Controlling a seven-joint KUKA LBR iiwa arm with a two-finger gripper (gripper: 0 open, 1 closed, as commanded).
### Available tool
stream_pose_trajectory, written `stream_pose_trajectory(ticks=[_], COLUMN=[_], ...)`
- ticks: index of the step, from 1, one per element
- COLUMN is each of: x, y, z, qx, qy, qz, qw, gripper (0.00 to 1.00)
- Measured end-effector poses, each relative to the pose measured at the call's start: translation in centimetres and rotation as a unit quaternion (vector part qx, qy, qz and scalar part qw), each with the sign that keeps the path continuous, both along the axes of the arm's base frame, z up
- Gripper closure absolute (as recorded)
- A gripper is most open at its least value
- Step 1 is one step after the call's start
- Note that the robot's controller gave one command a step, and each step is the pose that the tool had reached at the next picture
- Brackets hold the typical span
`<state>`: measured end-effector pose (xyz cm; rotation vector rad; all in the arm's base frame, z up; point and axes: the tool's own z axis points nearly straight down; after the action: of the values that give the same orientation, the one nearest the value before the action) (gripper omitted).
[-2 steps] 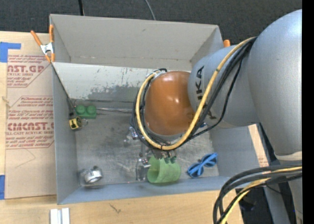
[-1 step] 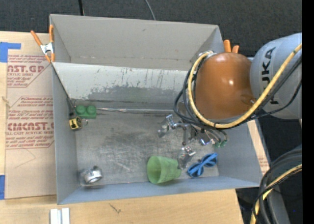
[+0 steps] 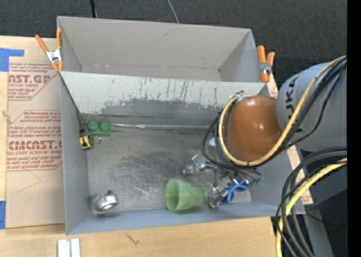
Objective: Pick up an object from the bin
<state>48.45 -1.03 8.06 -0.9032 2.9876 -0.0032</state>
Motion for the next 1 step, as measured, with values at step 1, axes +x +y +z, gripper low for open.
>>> stream_pose_trajectory(ticks=[1], x=[0.87], y=[5.83], z=[-0.78], qx=[-0.003], qy=[0.0061], qz=[0.054], qw=[0.9985], gripper=[0.0])
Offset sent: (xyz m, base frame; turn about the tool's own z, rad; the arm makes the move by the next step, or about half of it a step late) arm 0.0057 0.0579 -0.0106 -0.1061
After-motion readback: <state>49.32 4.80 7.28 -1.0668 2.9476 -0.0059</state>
